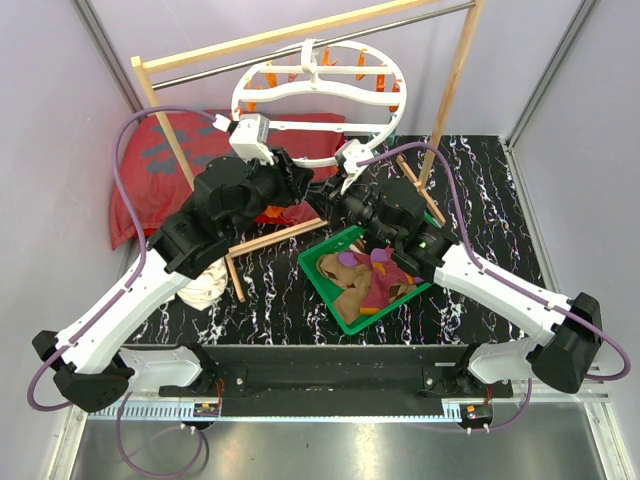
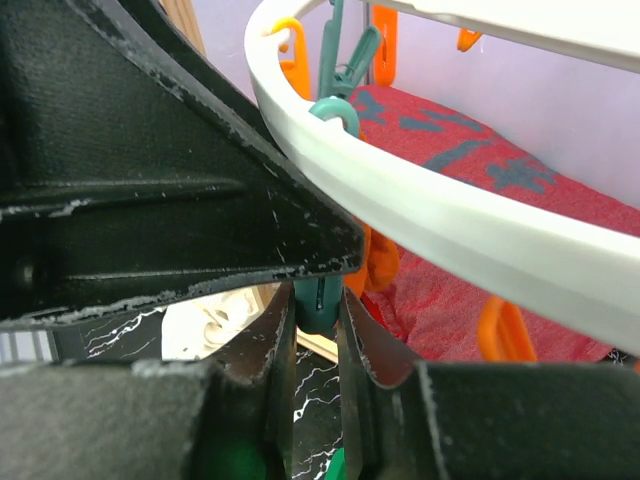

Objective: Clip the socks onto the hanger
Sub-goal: Open the clamp at the hanger.

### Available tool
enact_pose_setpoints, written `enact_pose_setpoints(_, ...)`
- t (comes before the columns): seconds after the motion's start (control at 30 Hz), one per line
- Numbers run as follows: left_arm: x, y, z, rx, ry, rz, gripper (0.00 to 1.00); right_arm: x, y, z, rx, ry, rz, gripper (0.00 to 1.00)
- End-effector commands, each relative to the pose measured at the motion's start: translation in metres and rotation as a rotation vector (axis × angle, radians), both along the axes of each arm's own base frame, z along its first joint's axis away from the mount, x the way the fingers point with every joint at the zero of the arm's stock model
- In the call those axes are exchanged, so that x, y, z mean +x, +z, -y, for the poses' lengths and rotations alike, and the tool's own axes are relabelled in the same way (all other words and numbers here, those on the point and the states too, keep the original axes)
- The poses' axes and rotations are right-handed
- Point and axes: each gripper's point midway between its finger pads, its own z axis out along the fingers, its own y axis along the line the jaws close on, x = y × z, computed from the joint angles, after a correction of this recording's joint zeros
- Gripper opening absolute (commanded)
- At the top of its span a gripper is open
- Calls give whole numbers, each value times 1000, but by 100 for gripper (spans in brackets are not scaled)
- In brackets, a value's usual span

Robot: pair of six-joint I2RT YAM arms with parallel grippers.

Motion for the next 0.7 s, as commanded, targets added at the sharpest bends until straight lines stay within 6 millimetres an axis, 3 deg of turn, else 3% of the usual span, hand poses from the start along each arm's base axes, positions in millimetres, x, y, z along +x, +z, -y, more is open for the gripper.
enact_pose_setpoints(0.0, 6, 32, -5, -81, 53, 79, 36, -1, 9, -2, 2, -12, 17, 0)
enact_pose_setpoints(0.1, 6, 32, -5, -84, 53, 82, 24, 0, 4, 0, -5, -24, 4, 4)
enact_pose_setpoints(0.13, 7, 29, -4, -78, 53, 79, 22, 0, 2, 1, -6, -29, -3, 11)
enact_pose_setpoints(0.2, 7, 27, -4, -79, 53, 80, 14, 1, 0, 6, -2, -54, -28, 16)
enact_pose_setpoints(0.33, 9, 22, -3, -68, 52, 83, 2, 0, -15, 17, -8, -97, -90, 36)
enact_pose_setpoints(0.37, 10, 21, -2, -65, 52, 83, 0, -2, -22, 20, -19, -107, -120, 45)
enact_pose_setpoints(0.47, 12, 15, -2, -44, 54, 88, 0, -6, -43, 31, -41, -138, -196, 60)
enact_pose_setpoints(0.5, 12, 13, -2, -38, 55, 89, 0, -10, -44, 37, -38, -147, -211, 63)
enact_pose_setpoints(0.57, 13, 8, -2, -15, 53, 98, 0, -14, -70, 49, -72, -193, -296, 68)
enact_pose_setpoints(0.6, 13, 6, -2, -5, 51, 107, 0, -18, -70, 57, -62, -210, -315, 74)
enact_pose_setpoints(0.67, 15, 6, -2, 10, 52, 136, 0, -23, -96, 72, -85, -268, -407, 78)
